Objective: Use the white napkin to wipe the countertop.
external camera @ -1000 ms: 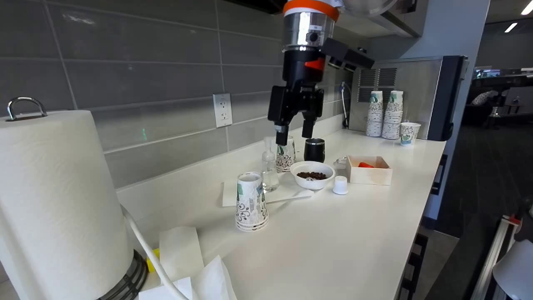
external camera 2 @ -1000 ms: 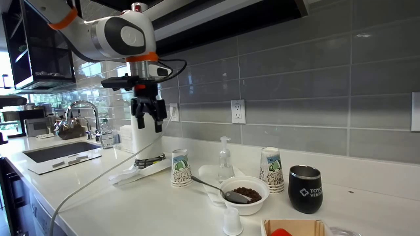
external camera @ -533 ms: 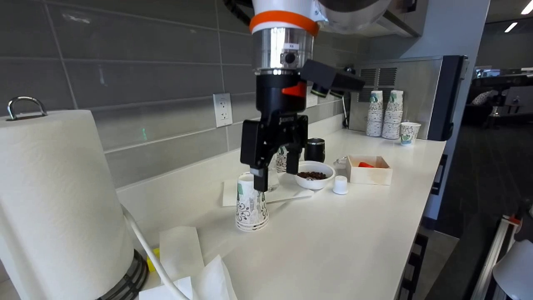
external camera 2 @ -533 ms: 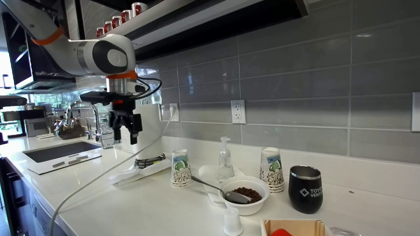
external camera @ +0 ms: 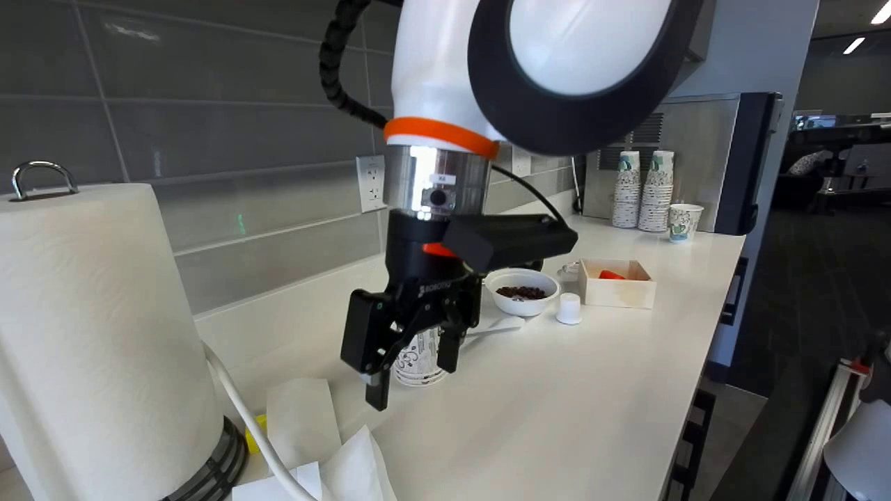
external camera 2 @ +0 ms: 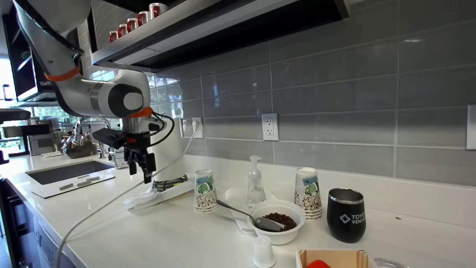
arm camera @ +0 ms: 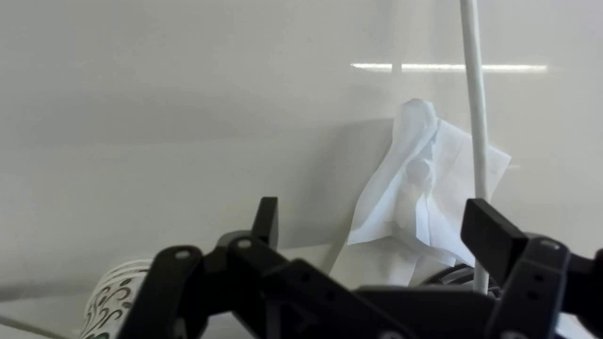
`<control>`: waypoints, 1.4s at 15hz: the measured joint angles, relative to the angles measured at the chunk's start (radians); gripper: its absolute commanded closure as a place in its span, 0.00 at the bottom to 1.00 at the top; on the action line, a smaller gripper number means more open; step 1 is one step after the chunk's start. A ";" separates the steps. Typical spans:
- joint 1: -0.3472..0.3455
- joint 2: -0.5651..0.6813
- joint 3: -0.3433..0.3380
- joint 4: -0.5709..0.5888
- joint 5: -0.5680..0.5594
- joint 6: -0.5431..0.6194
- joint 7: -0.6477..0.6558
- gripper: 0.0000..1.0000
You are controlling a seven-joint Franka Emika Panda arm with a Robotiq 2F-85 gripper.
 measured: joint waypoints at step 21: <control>0.196 0.398 -0.164 0.215 -0.074 0.159 0.121 0.94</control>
